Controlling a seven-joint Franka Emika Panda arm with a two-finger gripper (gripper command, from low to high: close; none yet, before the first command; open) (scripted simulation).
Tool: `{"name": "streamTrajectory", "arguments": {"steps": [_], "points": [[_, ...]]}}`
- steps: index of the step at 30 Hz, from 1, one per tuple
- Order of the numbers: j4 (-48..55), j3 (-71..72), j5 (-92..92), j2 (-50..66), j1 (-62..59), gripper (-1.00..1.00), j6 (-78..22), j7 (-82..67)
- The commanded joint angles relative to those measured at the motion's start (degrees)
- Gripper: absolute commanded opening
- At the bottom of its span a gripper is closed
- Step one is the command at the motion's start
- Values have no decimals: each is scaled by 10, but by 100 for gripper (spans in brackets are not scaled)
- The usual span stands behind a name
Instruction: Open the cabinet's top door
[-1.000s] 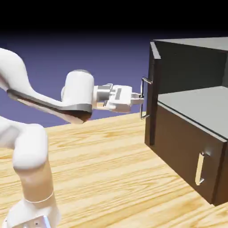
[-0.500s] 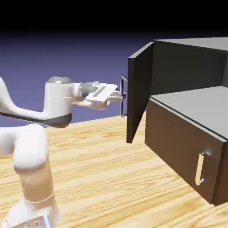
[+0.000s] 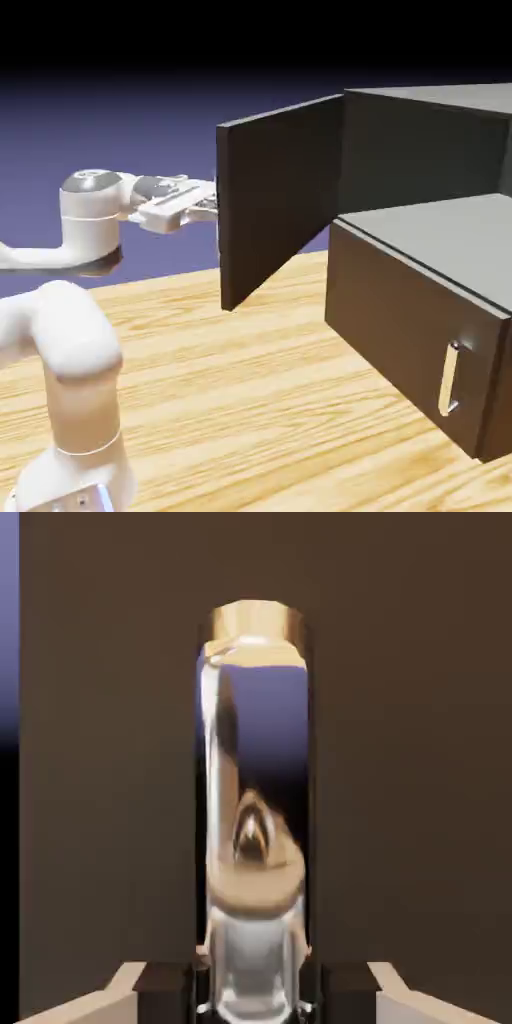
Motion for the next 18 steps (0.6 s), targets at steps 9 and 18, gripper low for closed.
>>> {"name": "streamTrajectory", "arguments": {"steps": [9, 18], "points": [[176, 170, 140, 70, -87, -100, -197, 1], [363, 285, 211, 91, -231, -100, -346, -12]]}}
